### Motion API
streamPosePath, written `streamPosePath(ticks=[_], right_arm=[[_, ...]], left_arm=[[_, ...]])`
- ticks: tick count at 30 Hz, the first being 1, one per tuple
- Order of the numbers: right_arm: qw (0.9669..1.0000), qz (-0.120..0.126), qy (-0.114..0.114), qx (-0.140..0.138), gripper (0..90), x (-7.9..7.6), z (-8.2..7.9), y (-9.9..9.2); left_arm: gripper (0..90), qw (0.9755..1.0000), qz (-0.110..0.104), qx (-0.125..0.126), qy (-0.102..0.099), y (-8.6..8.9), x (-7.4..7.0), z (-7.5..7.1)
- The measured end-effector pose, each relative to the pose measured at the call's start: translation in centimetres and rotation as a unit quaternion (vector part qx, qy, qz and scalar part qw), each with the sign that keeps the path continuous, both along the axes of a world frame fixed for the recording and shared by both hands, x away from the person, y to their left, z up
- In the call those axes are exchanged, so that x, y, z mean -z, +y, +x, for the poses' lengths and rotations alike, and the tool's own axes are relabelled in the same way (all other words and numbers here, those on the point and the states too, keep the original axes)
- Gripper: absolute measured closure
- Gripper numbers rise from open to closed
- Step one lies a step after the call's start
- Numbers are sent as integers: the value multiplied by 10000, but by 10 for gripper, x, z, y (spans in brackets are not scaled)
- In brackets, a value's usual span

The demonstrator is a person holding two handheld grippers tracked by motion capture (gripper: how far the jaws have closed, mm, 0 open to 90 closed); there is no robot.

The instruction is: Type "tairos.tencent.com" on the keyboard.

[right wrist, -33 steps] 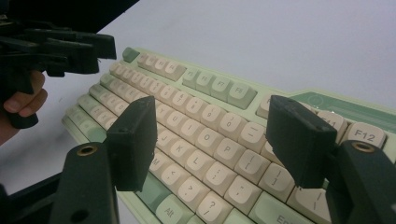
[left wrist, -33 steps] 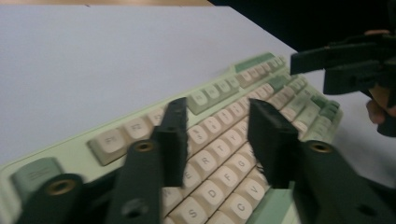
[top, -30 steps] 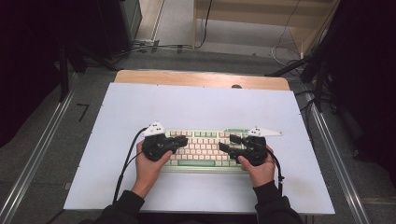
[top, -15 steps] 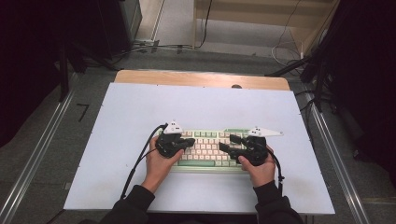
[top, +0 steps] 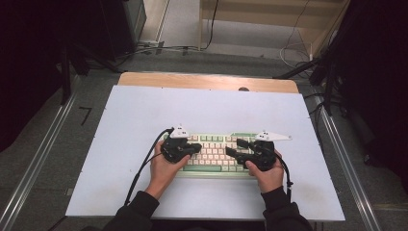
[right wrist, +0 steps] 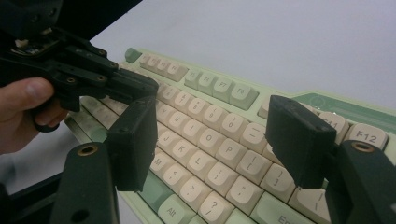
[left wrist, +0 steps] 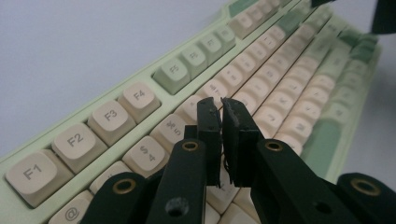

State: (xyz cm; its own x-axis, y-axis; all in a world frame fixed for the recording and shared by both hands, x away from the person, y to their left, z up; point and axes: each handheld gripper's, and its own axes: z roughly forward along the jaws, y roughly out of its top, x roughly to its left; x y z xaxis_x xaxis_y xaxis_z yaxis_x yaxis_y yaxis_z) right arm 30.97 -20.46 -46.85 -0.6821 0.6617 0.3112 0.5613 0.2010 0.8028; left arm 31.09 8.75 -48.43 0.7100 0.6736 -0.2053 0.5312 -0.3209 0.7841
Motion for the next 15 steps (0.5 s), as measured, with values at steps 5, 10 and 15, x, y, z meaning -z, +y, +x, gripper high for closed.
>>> streamPosePath(ticks=[5, 10, 15], right_arm=[[10000, -13, -7, -8, 323, 0, 0, 0], [10000, -7, 1, 1, 323, 0, 0, 0], [10000, 5, 8, 3, 323, 0, 1, 0]], left_arm=[[685, 9992, -385, -74, -123, 13, -13, -3], [477, 9971, -742, -132, -140, 28, -17, -6], [323, 9954, -871, -305, -255, 37, -18, -11]])
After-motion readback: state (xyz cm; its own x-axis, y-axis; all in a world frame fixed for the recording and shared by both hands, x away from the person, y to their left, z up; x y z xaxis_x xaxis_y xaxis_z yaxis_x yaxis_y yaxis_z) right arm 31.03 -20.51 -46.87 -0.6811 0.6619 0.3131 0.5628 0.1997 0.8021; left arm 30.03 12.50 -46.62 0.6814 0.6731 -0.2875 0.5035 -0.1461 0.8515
